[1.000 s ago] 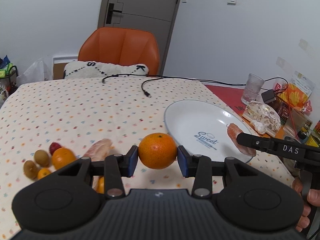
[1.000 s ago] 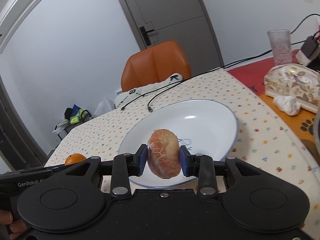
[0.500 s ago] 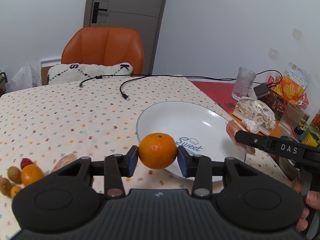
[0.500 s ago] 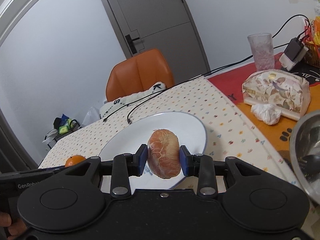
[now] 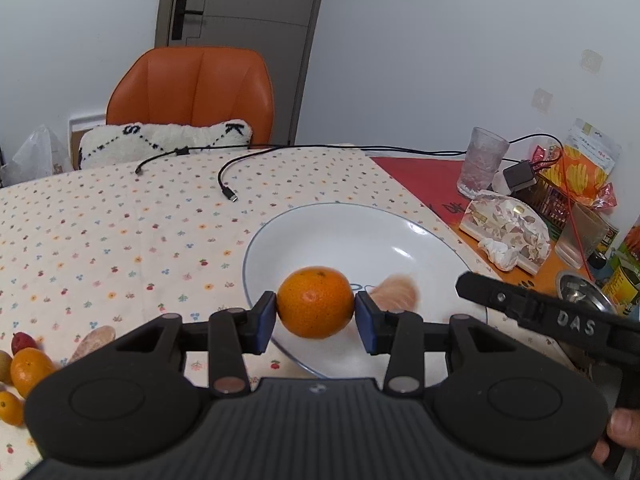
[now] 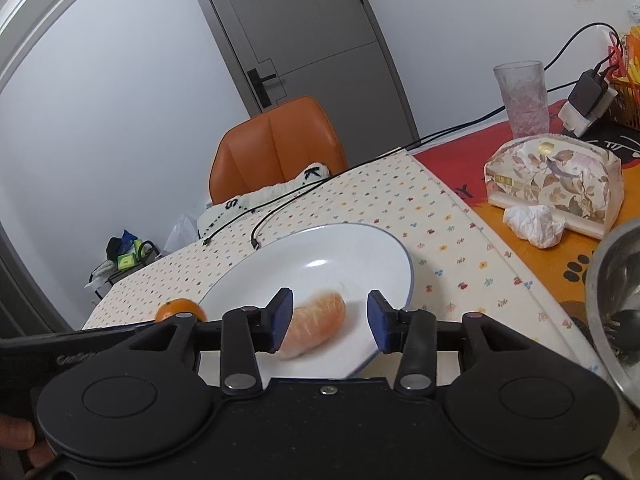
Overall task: Organize fruits
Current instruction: 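Carry both fruits onto the white plate and open both tools to release, then move both open tools back to the fruit cluster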
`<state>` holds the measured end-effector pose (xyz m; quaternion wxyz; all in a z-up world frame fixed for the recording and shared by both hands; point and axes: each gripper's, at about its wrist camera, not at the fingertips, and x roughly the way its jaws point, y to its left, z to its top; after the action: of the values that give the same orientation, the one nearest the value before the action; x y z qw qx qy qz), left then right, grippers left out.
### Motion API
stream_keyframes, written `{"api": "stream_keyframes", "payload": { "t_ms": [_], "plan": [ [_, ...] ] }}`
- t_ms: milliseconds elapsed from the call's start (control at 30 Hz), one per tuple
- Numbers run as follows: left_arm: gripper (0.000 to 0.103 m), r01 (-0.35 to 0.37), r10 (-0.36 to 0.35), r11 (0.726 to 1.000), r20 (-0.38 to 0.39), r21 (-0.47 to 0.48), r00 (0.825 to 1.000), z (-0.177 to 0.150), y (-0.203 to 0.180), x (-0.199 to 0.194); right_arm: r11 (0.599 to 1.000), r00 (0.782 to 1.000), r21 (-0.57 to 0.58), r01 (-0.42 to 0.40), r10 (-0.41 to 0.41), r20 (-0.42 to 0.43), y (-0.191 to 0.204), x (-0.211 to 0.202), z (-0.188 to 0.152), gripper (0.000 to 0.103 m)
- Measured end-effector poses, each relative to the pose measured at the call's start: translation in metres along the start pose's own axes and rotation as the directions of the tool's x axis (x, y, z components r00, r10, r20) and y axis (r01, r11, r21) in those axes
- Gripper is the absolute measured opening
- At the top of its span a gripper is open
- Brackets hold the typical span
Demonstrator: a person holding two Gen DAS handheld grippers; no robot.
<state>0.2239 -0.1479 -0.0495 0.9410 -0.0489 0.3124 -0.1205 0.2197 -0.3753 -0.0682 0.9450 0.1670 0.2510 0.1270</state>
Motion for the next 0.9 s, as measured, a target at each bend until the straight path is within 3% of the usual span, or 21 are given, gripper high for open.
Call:
{"api": "stream_keyframes", "payload": {
  "t_ms": [333,667,900],
  "plan": [
    [0.069,-0.074,0.074,0.997,0.030,-0.016,0.997,-0.002,0.016,-0.017,1.000,1.000,-0.003,-0.018,0.018,-0.023,0.012,-0.001,-0.009,0.056],
    [0.080,-0.140,0.143,0.988,0.044,-0.072,0.989,-0.008,0.044,-0.046,0.998,0.998,-0.014,-0.062,0.062,-0.032,0.032,-0.005,-0.016,0.070],
    [0.083,-0.171,0.175,0.982,0.046,-0.084,0.983,-0.017,0.055,-0.064,0.995,0.995,-0.006,-0.099,0.099,-0.035,0.044,-0.012,-0.019,0.087]
  ]
}}
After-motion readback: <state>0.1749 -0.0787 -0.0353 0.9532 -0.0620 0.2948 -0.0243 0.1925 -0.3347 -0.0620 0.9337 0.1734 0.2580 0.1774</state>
